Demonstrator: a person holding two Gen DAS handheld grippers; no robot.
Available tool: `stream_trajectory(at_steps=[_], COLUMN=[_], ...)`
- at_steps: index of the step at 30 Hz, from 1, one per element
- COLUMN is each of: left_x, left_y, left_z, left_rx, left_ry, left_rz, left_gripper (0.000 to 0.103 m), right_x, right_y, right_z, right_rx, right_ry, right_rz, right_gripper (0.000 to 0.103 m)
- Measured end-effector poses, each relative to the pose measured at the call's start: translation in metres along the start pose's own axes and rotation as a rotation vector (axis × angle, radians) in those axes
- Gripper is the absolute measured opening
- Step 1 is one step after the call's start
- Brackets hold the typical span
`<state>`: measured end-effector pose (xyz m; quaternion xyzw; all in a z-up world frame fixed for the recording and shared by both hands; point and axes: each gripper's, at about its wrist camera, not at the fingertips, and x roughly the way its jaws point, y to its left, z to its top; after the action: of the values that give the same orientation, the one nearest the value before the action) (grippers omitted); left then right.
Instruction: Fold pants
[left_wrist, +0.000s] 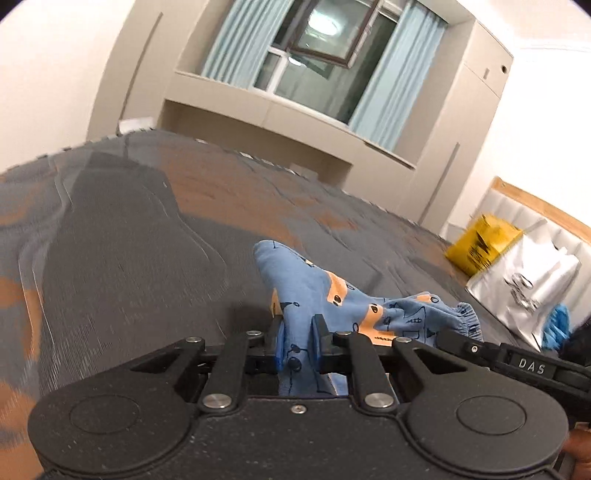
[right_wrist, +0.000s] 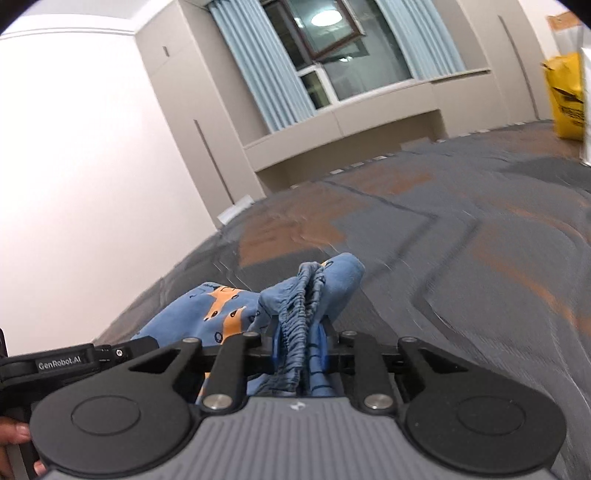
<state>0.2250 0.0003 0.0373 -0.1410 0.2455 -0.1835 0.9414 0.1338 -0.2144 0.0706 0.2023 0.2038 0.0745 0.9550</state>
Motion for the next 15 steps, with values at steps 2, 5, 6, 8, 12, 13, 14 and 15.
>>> stream_trajectory(at_steps=[2,5,6,8,12,13,14,15], left_x=[0.008,0.024,0.027,0.038,0.059,0.062,0.062,0.062], left_y=[0.009,0.028,0.035,0.047,0.069,0.074,0.076,0.078], left_z=[0.009,0.023,0.027,0.032,0.03,0.028,0.027,0.026], left_rx=[-0.012,-0.046,-0.052,-0.055,-0.087,-0.091,-0.091,-0.093], left_ry=[-0.016,-0.022,-0.024,-0.029,0.028,0.041,0.044,0.043], left_rz=[0.022,0.061,0.072,0.093,0.116,0.116,0.118,0.119], left_gripper=[0.016,0.016,0.016,0.016,0.016,0.017,0.017,0.018], right_x=[0.023,0.062,0.075,0.099,0.131,0.136,0.138,0.139], right_y=[0.002,0.004,0.004,0.004,0.002,0.002,0.001,0.0], right_z=[0.013,0.027,0.029,0.03,0.02,0.017,0.014,0.013], right_rx=[0.018,0.043,0.057,0.086,0.096,0.087,0.077,0.07], right_ry=[0.011,0.034,0.047,0.071,0.121,0.135,0.145,0.15], right_rz=[0.034,0.07,0.083,0.098,0.08,0.065,0.05,0.038], right_gripper=[0.022,0.022,0.022,0.022,0.022,0.023,0.024,0.025])
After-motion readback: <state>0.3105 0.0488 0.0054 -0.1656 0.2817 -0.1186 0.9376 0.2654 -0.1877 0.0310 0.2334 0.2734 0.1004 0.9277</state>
